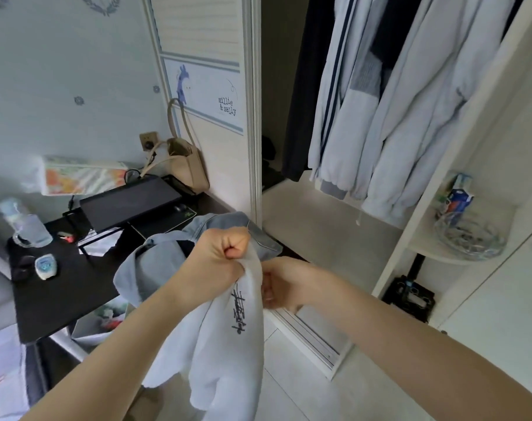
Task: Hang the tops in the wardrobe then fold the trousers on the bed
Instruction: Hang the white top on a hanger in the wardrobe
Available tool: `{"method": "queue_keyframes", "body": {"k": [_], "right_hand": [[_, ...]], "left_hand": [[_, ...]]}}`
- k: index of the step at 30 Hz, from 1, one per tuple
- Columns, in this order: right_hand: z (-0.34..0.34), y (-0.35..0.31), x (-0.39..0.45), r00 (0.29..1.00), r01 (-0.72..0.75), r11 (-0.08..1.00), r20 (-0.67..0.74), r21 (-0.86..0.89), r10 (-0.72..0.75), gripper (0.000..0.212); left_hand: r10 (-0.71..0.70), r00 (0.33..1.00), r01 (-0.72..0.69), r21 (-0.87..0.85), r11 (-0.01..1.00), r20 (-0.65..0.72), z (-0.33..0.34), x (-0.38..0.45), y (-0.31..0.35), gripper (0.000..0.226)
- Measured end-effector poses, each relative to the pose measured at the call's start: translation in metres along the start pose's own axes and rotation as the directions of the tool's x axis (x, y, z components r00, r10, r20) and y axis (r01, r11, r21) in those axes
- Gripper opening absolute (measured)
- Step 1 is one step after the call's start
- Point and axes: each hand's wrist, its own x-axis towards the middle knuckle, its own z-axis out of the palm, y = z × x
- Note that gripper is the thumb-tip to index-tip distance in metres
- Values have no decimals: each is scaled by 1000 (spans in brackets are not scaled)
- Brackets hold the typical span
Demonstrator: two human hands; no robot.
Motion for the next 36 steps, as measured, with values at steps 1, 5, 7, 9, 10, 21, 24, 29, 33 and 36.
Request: {"method": "queue_keyframes", "body": {"k": [1, 5, 7, 9, 10, 21, 24, 29, 33, 36], "right_hand": [[-1, -5, 2, 996, 55, 998, -64, -17, -55, 22], [-14, -29, -15, 871, 263, 857, -274, -444, -409, 33], [-25, -39, -33, 798, 371, 785, -262, -496, -542, 29], [-31, -50, -52, 710, 472, 697, -235, -540, -663, 27], [-32, -56, -60, 676, 513, 658, -214, -551, -705, 27], [-65, -117, -104, 657, 732, 631, 23, -258, -753, 20], [-88, -134, -108, 599, 748, 590, -72, -304, -797, 30], [-133, -152, -101, 626, 561, 669, -279, -488, -728, 29], [-139, -172, -74, 704, 121, 622, -375, -774, -604, 60], [-118, -181, -44, 646, 227, 443, -206, -867, -735, 64]], "left_hand": [[-11, 1000, 11, 17, 1000, 21, 0, 0, 1, 42], [-212, 974, 198, 160, 967, 76, -8, 0, -12, 46], [-363, 931, 341, 270, 900, 33, -13, 2, -23, 47], [-508, 859, 468, 308, 828, 60, -13, 4, -29, 39], [-575, 807, 525, 284, 802, 133, -13, 4, -31, 43], [-533, 822, 548, -25, 836, 200, 32, 97, -56, 21], [-522, 804, 567, -100, 818, 286, 46, 117, -65, 29], [-432, 896, 442, -140, 886, 101, 45, 170, -79, 44], [-198, 959, 221, -97, 970, 202, 37, 219, -68, 35], [-29, 950, 53, -69, 996, 311, 32, 257, -66, 33]]}}
